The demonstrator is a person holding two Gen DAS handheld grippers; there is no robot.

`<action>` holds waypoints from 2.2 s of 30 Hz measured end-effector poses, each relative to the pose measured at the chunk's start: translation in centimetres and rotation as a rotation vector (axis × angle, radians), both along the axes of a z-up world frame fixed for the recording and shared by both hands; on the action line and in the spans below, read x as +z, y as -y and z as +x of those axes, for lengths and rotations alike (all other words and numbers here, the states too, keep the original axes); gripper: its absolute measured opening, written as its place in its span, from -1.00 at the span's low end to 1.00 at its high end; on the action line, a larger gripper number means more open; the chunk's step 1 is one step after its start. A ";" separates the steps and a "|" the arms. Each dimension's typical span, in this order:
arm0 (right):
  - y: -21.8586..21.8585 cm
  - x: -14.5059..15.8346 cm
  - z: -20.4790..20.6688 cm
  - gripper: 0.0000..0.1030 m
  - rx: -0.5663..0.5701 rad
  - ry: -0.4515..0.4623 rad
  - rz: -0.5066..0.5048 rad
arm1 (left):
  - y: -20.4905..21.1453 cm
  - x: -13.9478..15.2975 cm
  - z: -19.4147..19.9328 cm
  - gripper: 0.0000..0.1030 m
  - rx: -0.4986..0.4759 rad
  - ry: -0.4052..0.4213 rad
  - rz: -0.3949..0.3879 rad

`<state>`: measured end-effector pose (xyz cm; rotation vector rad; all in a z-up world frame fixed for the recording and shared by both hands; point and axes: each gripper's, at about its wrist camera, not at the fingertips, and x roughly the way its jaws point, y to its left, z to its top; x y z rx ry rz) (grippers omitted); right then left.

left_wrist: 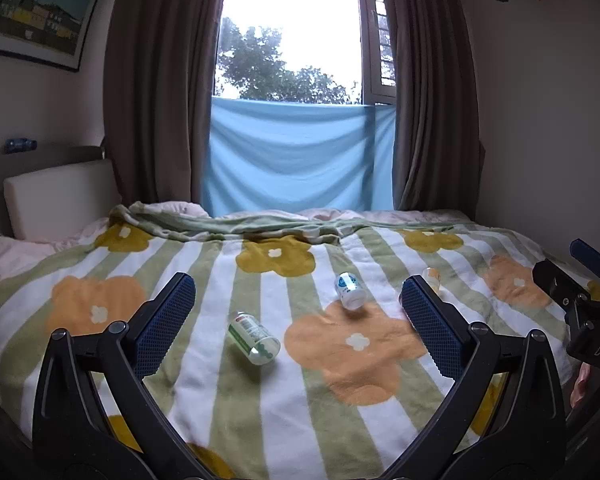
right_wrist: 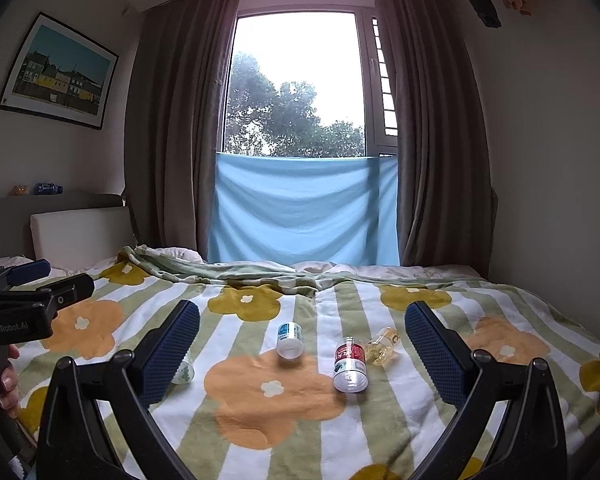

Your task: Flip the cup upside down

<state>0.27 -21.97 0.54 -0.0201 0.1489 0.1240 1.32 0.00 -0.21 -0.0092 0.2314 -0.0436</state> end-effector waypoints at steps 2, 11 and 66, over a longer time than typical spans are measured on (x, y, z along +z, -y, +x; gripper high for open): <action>0.2 -0.2 0.2 0.99 0.004 0.005 0.002 | 0.4 -0.1 0.7 0.99 -0.005 -0.009 0.011; 2.7 -2.0 2.4 0.99 -0.002 0.000 0.028 | 3.7 -1.1 11.5 0.99 -0.165 -0.221 0.018; 2.1 -12.9 11.9 0.99 0.128 -0.387 -0.010 | 10.5 -16.2 41.4 0.15 -0.324 -0.955 -0.089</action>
